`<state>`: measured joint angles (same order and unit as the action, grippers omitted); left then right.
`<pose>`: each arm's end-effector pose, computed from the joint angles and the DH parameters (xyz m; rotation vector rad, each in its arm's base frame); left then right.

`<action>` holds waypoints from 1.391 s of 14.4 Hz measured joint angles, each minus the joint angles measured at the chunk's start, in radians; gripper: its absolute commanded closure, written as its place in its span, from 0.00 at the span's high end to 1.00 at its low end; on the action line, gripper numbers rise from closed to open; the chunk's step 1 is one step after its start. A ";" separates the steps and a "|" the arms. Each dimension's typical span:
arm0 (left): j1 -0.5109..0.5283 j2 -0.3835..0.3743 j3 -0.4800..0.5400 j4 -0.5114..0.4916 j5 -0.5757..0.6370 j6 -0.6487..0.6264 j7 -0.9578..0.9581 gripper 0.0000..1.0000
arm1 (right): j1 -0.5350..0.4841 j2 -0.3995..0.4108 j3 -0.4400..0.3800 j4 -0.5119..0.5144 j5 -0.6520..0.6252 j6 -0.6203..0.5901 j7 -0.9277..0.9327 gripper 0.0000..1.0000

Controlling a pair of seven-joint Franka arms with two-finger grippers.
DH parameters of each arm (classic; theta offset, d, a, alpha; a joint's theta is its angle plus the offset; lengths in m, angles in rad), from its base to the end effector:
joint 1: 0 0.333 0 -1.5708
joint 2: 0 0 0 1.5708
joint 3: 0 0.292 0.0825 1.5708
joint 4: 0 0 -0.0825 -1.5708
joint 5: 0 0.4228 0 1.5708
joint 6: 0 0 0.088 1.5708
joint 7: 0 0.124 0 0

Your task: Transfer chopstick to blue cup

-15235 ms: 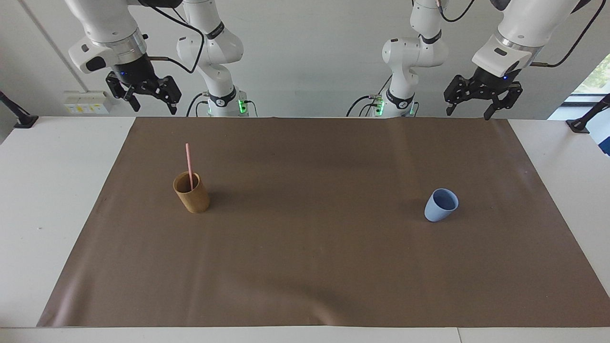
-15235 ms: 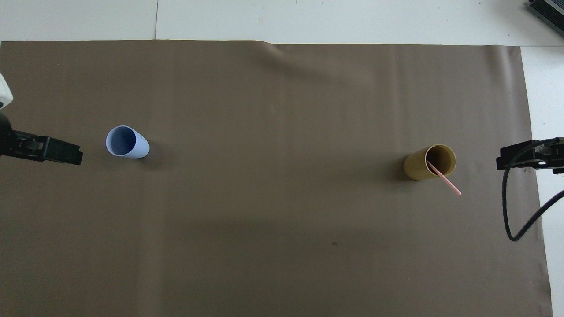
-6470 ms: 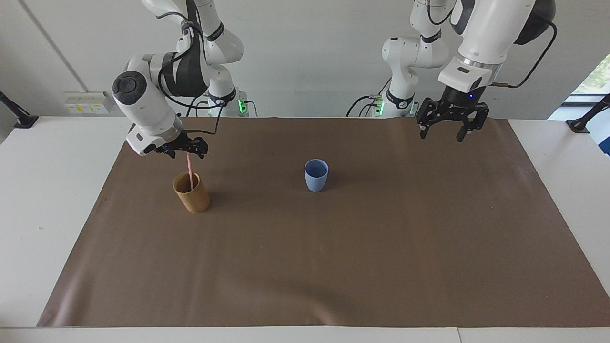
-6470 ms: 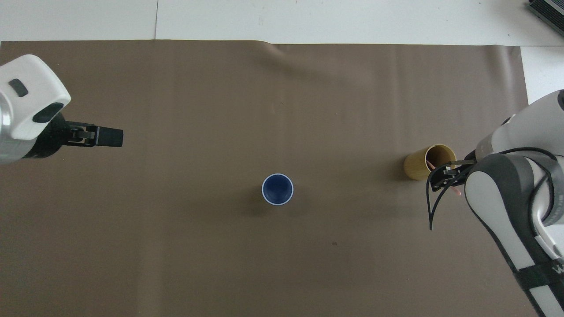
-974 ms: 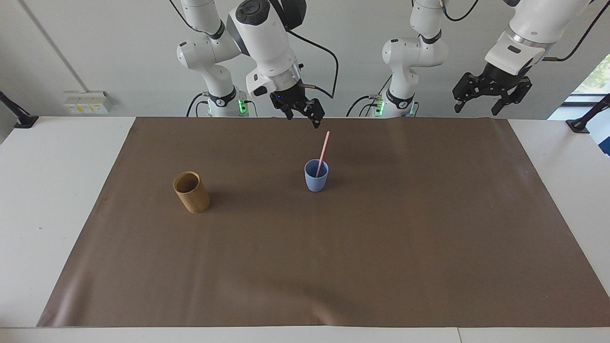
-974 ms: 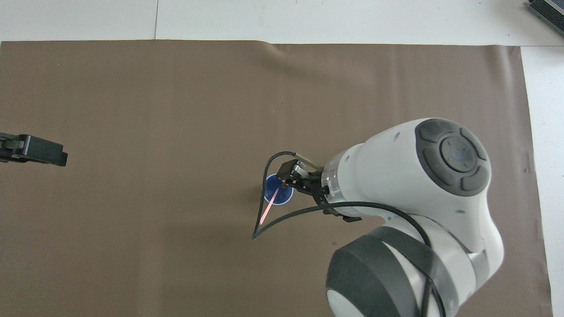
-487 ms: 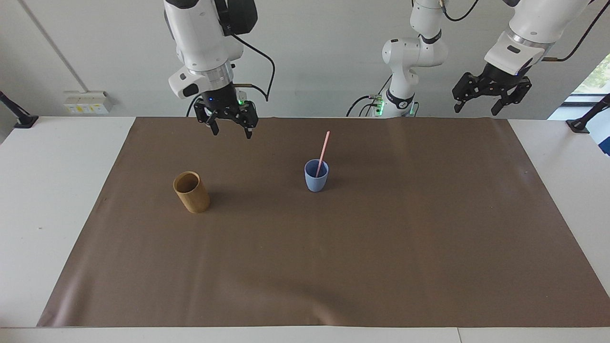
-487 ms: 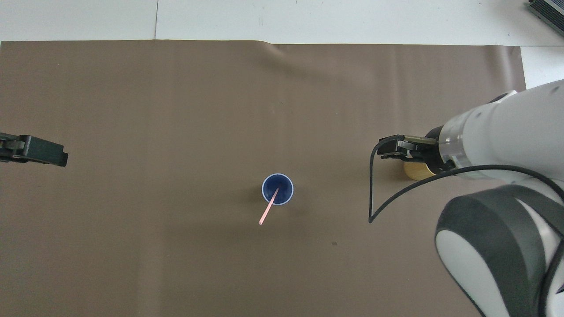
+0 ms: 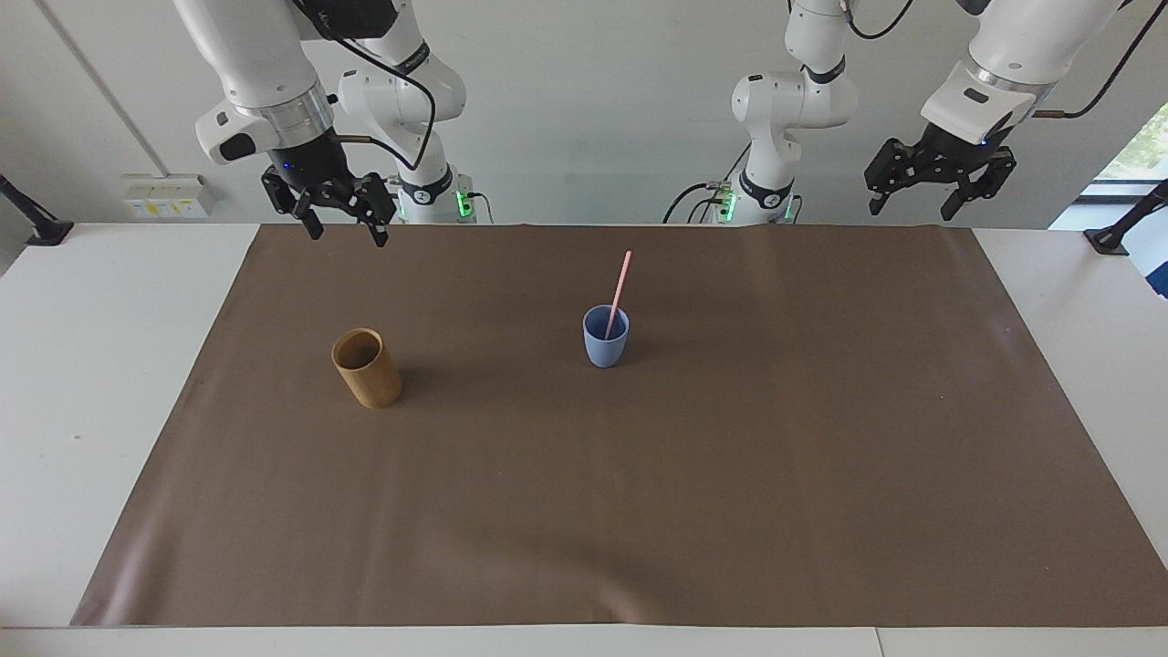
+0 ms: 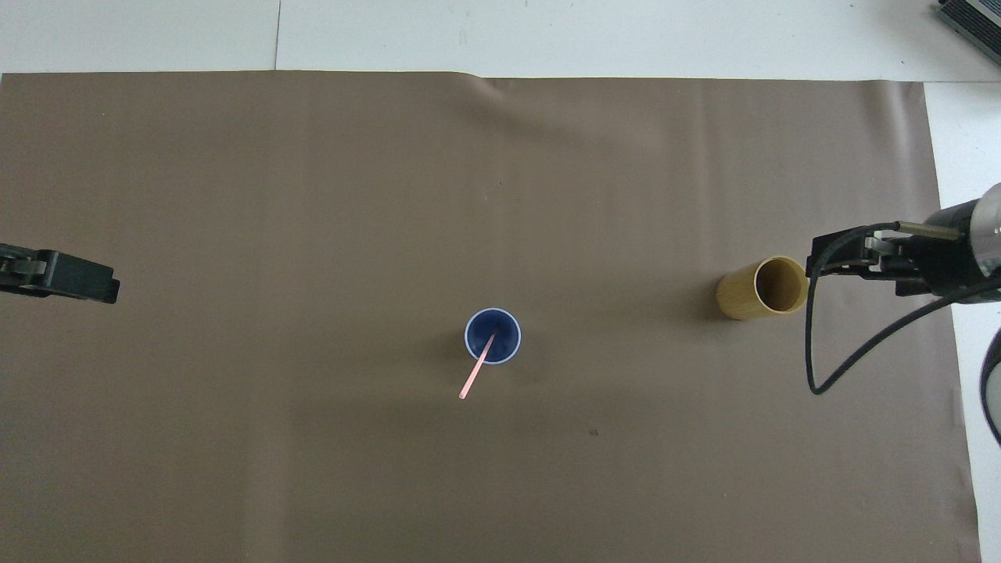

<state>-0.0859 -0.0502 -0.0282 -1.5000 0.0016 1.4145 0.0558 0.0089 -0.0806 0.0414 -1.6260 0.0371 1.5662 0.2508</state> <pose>0.5574 -0.0641 0.6347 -3.1258 0.2657 0.0552 0.5689 0.0341 0.6018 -3.0895 0.3101 -0.0240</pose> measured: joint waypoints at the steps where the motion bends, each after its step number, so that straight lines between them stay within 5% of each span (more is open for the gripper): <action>1: 0.000 0.000 0.000 0.000 0.006 0.000 0.006 1.00 | -0.019 -0.002 0.000 0.025 -0.005 -0.029 -0.033 1.00; 20: 0.000 -0.001 -0.003 0.000 0.009 0.015 0.020 1.00 | -0.046 -0.008 0.007 0.013 -0.058 -0.050 -0.098 1.00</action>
<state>-0.0859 -0.0511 -0.0309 -1.5002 0.0101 1.4299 0.0756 -0.0370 -0.0886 0.0487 -1.6131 -0.0210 1.5166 0.1532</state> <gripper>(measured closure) 0.000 0.000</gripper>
